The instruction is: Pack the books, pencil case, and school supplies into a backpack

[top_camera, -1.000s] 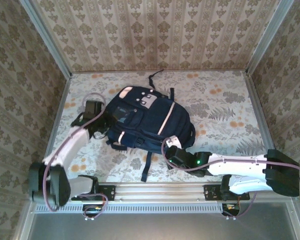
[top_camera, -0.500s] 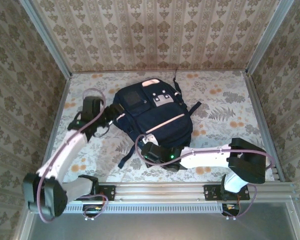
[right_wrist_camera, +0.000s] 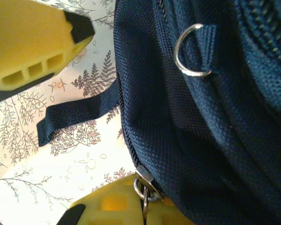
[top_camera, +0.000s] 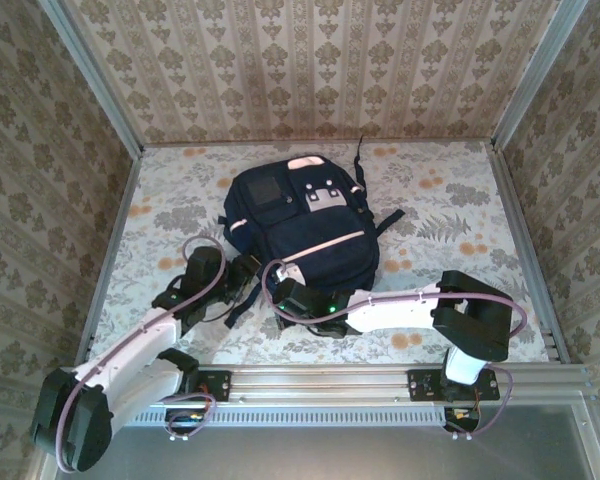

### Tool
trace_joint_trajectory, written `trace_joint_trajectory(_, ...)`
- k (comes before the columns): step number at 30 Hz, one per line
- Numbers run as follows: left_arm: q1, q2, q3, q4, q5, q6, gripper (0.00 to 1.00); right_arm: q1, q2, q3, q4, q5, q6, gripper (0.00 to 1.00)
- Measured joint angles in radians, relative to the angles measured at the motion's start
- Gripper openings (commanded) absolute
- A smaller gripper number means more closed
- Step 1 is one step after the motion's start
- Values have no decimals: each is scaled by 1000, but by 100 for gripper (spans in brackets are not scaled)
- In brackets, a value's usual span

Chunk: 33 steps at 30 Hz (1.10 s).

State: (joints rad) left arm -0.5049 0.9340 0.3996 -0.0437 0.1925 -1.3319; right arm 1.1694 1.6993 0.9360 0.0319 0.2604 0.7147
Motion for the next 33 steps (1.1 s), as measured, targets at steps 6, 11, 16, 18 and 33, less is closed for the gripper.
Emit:
trace_joint_trajectory(6,-27,82,-16,103,-21,-31,36,-1,3,0,14,-3,17,0)
trace_joint_trajectory(11,-39,86,-26,120,-41,-38,29,-3,5,0,14,-4,19,0)
trace_joint_trajectory(16,-40,86,-24,115,-56,-33,18,-3,6,0,13,-3,19,0)
trace_joint_trajectory(18,-40,86,-19,103,-63,-30,15,-3,6,0,11,-2,19,0)
trace_joint_trajectory(33,-19,86,25,27,-17,19,9,-5,-71,-68,12,29,26,0)
